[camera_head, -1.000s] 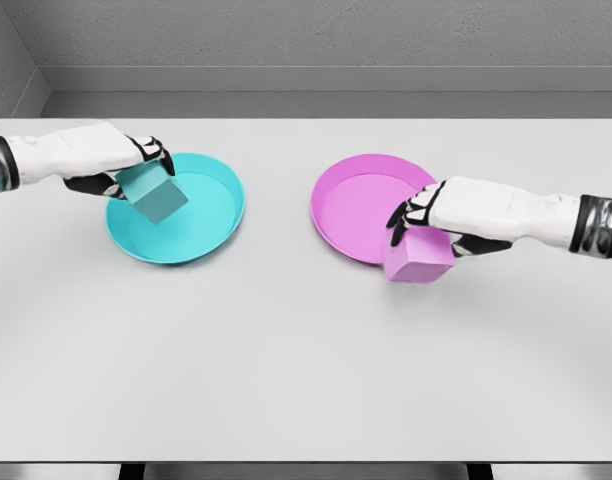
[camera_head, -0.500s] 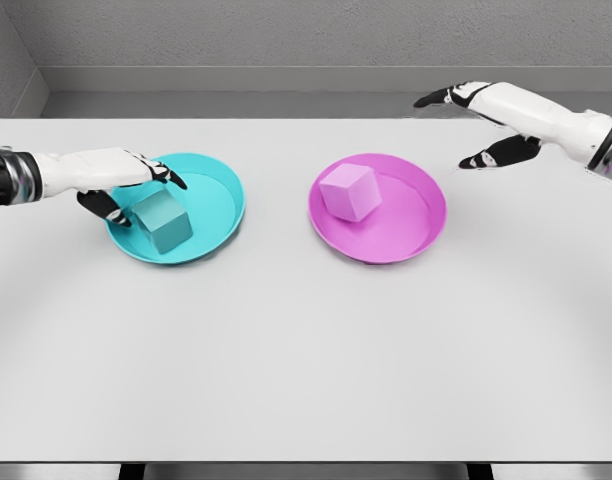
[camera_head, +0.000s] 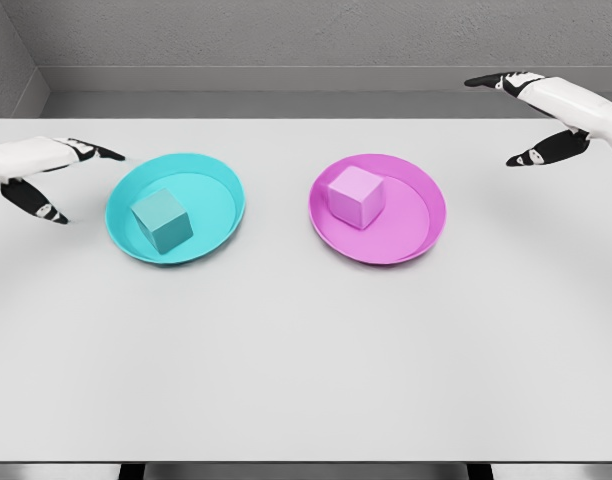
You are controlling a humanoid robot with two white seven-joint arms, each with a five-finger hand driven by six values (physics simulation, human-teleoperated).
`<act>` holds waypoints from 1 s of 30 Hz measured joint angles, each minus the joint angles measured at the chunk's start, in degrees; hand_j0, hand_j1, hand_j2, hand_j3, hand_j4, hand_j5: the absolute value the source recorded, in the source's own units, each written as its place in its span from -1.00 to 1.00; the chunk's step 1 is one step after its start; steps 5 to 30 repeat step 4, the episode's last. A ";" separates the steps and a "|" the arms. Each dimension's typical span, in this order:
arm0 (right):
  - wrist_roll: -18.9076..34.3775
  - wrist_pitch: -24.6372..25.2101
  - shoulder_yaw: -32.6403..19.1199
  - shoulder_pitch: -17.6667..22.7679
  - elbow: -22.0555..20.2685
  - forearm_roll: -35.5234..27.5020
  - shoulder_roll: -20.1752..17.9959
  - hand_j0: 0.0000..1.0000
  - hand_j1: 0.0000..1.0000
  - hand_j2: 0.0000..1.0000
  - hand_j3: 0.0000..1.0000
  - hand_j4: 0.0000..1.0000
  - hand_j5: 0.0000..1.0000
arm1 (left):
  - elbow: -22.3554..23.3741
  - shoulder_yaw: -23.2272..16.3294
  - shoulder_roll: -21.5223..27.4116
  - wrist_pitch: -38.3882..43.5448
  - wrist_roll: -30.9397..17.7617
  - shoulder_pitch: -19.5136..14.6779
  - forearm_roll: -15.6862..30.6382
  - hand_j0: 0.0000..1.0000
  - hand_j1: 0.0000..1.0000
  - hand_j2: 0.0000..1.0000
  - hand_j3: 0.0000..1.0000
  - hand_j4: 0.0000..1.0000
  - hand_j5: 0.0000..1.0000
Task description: Place the blocks in the corresponding plates according to their colors
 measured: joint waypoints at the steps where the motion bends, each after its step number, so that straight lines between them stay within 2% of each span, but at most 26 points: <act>1: 0.00 0.00 -0.02 0.00 -0.01 0.12 -0.02 1.00 1.00 1.00 1.00 1.00 1.00 | 0.09 0.03 0.27 0.00 0.01 0.17 0.41 1.00 1.00 1.00 1.00 1.00 1.00; 30: 0.00 0.00 -0.17 -0.35 -0.09 1.19 -0.08 1.00 1.00 1.00 1.00 1.00 1.00 | 0.18 0.03 0.64 0.00 0.02 0.44 1.06 1.00 1.00 1.00 1.00 1.00 1.00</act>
